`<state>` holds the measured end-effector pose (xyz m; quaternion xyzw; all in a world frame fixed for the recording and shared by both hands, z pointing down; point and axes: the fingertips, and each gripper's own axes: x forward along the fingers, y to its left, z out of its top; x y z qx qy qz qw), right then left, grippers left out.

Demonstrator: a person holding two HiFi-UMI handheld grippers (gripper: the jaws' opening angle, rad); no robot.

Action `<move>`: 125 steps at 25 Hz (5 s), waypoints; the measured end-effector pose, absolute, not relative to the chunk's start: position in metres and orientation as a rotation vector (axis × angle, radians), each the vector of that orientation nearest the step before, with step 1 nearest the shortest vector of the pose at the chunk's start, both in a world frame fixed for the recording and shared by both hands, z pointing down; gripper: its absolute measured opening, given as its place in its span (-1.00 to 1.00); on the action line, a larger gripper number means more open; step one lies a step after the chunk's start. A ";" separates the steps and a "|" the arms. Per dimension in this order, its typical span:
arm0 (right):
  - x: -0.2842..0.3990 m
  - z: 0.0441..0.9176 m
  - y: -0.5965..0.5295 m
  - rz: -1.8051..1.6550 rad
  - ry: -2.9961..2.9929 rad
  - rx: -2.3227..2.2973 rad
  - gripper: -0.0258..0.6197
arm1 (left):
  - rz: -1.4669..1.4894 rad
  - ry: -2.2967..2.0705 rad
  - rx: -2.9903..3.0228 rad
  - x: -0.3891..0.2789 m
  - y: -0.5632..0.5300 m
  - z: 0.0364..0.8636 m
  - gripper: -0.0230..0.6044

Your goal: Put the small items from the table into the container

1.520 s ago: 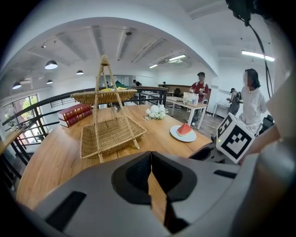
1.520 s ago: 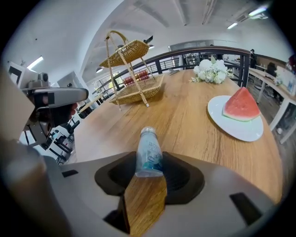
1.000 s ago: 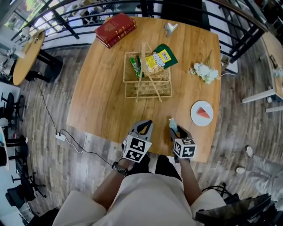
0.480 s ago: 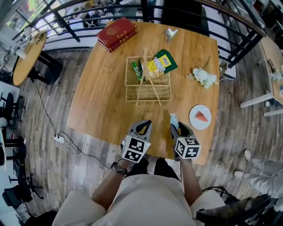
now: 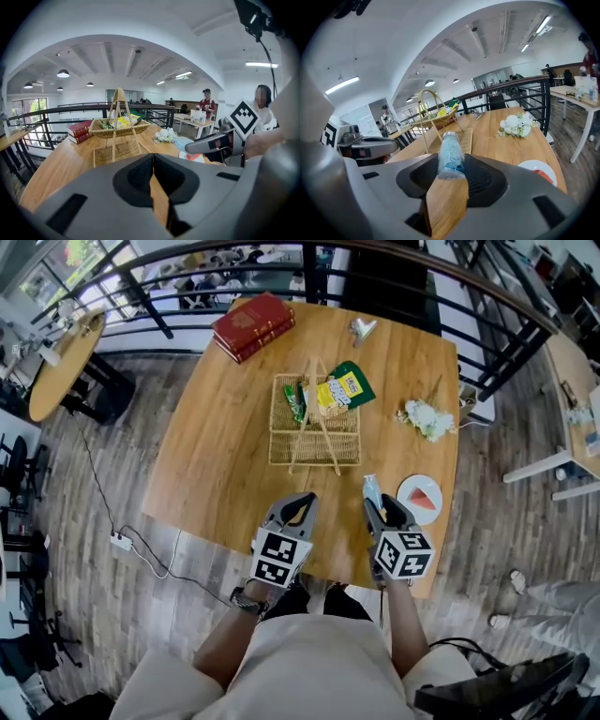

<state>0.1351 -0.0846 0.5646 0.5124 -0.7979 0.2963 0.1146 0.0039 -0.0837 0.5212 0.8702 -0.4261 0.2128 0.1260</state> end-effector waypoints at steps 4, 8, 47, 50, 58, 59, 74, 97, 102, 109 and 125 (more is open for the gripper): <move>0.134 0.539 -0.099 0.824 -2.390 1.518 -0.38 | 0.563 -1.264 2.542 -0.001 -0.087 0.510 -0.90; 0.128 0.515 -0.119 0.773 -2.443 1.516 -0.38 | 0.529 -1.296 2.547 -0.006 -0.092 0.499 -0.90; 0.063 0.483 -0.263 0.546 -2.491 1.342 -0.38 | 0.501 -1.427 2.475 -0.060 -0.164 0.487 -0.90; 0.061 0.484 -0.264 0.536 -2.478 1.337 -0.38 | 0.499 -1.418 2.475 -0.060 -0.164 0.489 -0.90; 0.060 0.496 -0.260 0.506 -2.431 1.330 -0.38 | 0.500 -1.401 2.484 -0.060 -0.165 0.492 -0.90; 0.060 0.497 -0.259 0.495 -2.425 1.326 -0.38 | 0.499 -1.402 2.483 -0.061 -0.164 0.491 -0.90; 0.063 0.477 -0.239 0.427 -2.425 1.377 -0.38 | 0.480 -1.421 2.504 -0.064 -0.153 0.481 -0.90; 0.123 0.411 -0.129 0.314 -2.441 1.539 -0.85 | 0.448 -1.371 2.722 -0.013 -0.126 0.422 -0.90; 0.138 0.388 -0.101 0.288 -2.454 1.586 -0.87 | 0.434 -1.340 2.794 0.006 -0.110 0.406 -0.90; 0.154 0.351 -0.066 0.202 -2.489 1.628 -0.87 | 0.375 -1.303 2.899 0.036 -0.096 0.370 -0.90; 0.171 0.302 -0.015 0.079 -2.526 1.700 -0.87 | 0.247 -1.284 3.064 0.067 -0.062 0.306 -0.90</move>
